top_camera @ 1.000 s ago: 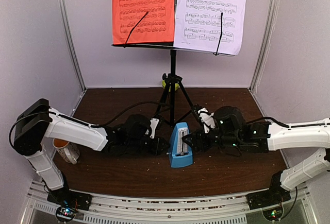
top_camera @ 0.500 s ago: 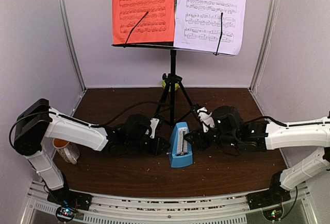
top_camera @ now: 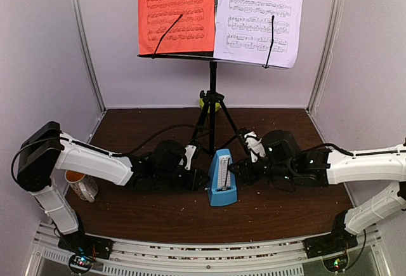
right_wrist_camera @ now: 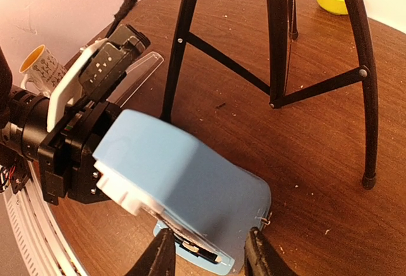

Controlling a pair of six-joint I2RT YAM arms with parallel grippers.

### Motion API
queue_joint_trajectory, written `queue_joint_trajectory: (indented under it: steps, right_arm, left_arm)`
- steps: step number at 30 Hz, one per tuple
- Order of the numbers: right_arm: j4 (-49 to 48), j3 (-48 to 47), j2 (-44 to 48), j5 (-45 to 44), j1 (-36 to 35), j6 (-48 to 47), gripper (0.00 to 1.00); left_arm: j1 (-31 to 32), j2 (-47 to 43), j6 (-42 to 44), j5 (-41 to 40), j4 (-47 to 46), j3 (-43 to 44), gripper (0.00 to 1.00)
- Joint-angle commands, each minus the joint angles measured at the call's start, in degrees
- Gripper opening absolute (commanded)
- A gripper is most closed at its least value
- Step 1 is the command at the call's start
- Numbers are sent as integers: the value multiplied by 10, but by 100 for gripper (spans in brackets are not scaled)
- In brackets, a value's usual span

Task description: Set up the instrument practice props

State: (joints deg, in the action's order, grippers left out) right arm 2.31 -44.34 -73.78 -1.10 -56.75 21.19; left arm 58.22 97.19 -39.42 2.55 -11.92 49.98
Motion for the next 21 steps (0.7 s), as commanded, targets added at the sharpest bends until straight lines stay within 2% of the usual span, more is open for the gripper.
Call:
queue_joint_trajectory:
  steps: [1, 8, 17, 21]
  right_arm:
    - [-5, 20, 23, 1, 5, -9, 40]
    - [3, 34, 34, 11, 5, -21, 51]
    - [-4, 10, 19, 22, 1, -14, 77]
    - [0, 1, 12, 18, -2, -10, 86]
  left_arm:
    - [-3, 1, 8, 5, -7, 13, 30]
    - [-3, 5, 6, 6, -10, 14, 30]
    - [-3, 5, 3, 8, -11, 14, 30]
    - [-3, 5, 1, 7, -10, 14, 30]
